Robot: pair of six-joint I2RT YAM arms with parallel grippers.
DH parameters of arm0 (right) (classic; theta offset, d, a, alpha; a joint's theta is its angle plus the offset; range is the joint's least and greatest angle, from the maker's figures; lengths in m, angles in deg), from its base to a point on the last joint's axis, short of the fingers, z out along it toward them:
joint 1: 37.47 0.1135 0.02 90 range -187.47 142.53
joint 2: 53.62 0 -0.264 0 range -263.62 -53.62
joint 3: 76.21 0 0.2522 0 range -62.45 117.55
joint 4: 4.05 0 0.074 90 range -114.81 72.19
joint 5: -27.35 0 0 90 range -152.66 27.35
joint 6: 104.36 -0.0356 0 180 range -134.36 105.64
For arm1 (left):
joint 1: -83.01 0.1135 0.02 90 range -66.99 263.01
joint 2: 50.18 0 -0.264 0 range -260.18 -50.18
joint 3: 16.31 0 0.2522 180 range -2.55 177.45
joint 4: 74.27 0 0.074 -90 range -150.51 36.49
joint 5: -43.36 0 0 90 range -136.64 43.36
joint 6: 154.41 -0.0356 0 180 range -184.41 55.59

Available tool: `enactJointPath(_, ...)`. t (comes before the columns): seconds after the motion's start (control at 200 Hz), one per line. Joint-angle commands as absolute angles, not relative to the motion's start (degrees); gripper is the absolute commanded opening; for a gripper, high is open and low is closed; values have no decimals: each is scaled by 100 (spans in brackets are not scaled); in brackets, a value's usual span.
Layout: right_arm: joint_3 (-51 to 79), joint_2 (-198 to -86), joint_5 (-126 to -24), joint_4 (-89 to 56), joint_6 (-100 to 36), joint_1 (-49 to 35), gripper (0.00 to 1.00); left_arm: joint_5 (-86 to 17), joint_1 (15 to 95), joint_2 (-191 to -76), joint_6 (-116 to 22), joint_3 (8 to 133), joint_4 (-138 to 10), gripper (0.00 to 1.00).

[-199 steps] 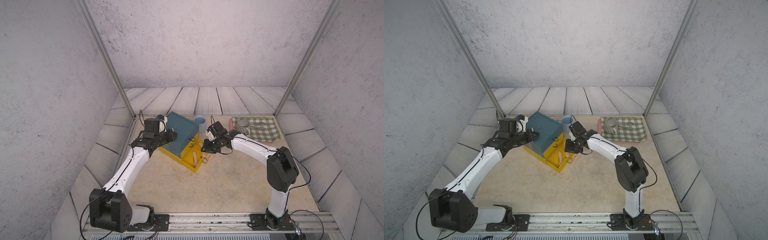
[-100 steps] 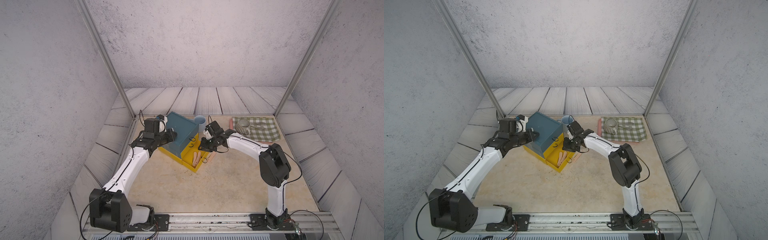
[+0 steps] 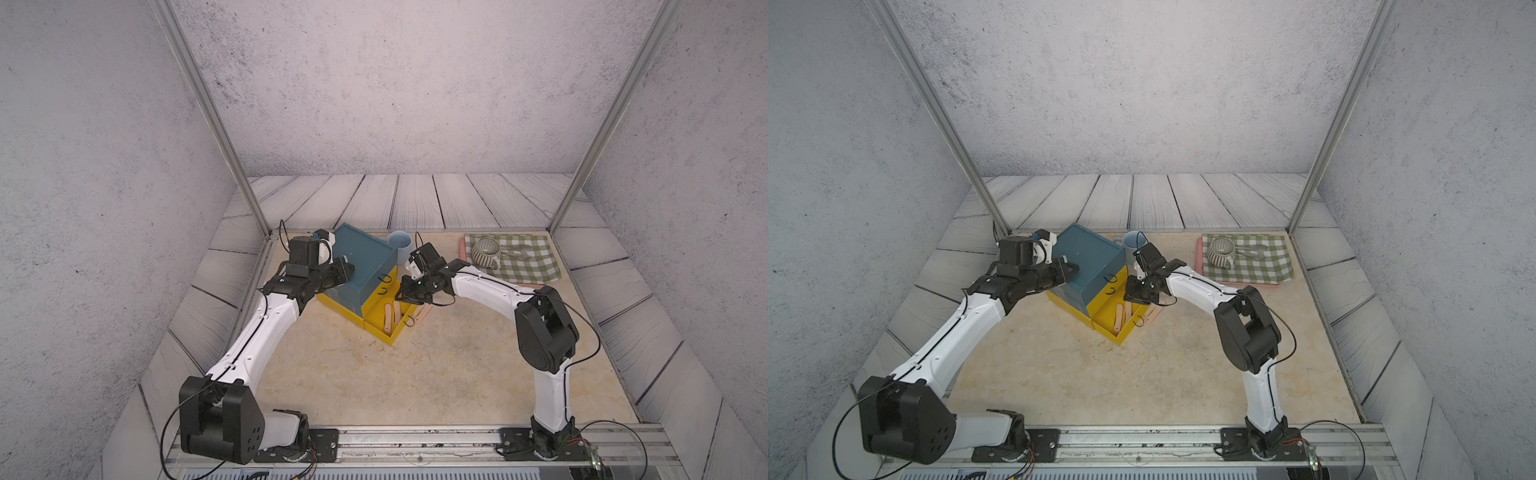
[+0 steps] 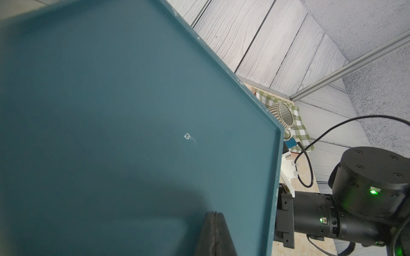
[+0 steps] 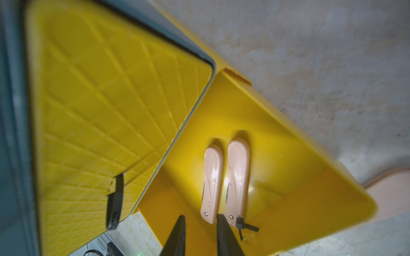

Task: Place the fruit knives into the drawer by color
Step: Place the fruit knife in the drawer, then pick up the fruit knife from the center of the board.

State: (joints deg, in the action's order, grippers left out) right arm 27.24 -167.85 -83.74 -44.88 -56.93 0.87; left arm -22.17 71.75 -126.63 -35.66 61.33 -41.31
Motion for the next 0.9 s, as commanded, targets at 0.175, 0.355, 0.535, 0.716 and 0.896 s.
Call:
enactJointPath(0.175, 2763, -15849, -7268, -5673, -5299, 93, 37, -2352, 7220, -12858, -3578, 5950, -3267, 0)
enactJointPath(0.355, 2472, -15702, -6679, -6053, -5433, 8, 44, -2328, 7216, -12841, -3571, 5936, -3281, 0)
enactJointPath(0.535, 2290, -15896, -6446, -6166, -5633, -121, 45, -2341, 7220, -12807, -3562, 5927, -3293, 0)
enactJointPath(0.716, 2184, -16207, -6327, -6114, -5854, -230, 46, -2344, 7219, -12805, -3563, 5921, -3300, 0)
enactJointPath(0.896, 2302, -16607, -6352, -6116, -5979, -232, 46, -2346, 7220, -12787, -3564, 5919, -3292, 0)
